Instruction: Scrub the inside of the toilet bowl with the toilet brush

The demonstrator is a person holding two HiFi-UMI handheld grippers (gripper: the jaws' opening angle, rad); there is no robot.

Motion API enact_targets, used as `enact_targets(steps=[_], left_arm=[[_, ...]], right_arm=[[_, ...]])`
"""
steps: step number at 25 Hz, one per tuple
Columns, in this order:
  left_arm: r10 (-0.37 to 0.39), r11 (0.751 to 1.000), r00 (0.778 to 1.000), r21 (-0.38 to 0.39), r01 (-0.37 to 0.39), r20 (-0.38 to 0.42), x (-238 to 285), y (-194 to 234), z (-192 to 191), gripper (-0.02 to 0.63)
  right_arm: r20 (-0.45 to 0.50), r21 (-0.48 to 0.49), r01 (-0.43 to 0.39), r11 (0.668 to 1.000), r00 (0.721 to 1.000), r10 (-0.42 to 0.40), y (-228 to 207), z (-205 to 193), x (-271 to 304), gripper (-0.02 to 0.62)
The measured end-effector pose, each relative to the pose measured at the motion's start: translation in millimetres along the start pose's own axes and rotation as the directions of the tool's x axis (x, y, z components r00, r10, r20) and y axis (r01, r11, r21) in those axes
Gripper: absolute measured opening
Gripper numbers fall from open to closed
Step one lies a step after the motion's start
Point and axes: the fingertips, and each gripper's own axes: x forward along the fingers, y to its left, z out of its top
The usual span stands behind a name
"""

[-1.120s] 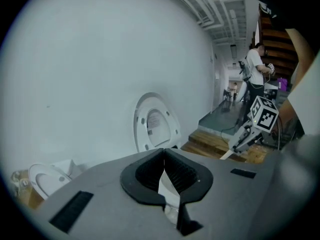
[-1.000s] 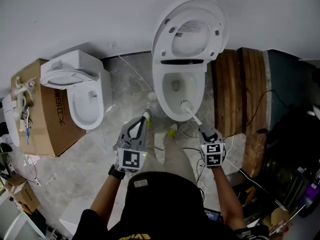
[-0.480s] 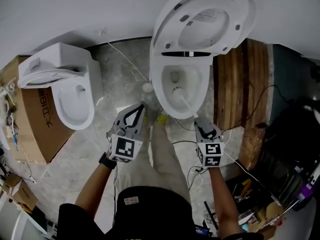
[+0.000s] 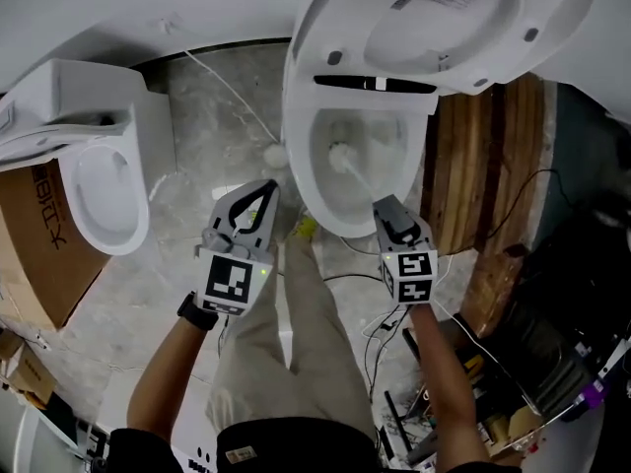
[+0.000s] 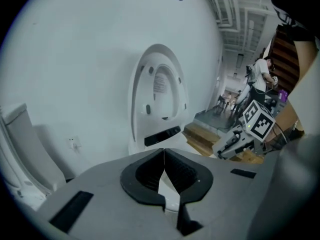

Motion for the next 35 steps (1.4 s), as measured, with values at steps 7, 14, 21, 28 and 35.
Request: enact_targets(steps=[7, 14, 21, 28, 35], left_arm=[[0.037, 0.999, 0.999, -0.034, -0.037, -0.006, 6, -2, -29, 0.018], [0.053, 0.996, 0.998, -0.069, -0.054, -0.021, -5, -10, -44, 0.018], [0.060, 0.994, 0.998, -0.084, -0.062, -0.025, -6, -11, -49, 0.018], [0.061, 0.994, 0.998, -0.087, -0.063, -0.027, -3, -12, -50, 0.018], [0.061, 0.994, 0.998, -0.089, -0.064, -0.034, 1, -11, -52, 0.018]], right_arm=[[-0.014, -0.093, -0.063, 0.994, 0.998, 0.062, 18, 3, 58, 0.160], [-0.009, -0.181, -0.090, 0.979, 0.996, 0.090, 28, 18, 90, 0.160], [0.025, -0.186, -0.052, 0.981, 0.998, 0.058, 16, 45, 110, 0.160], [0.044, -0.187, -0.013, 0.982, 0.999, 0.021, 3, 58, 123, 0.160], [0.052, -0.197, 0.008, 0.980, 0.999, 0.002, -8, 59, 127, 0.160]])
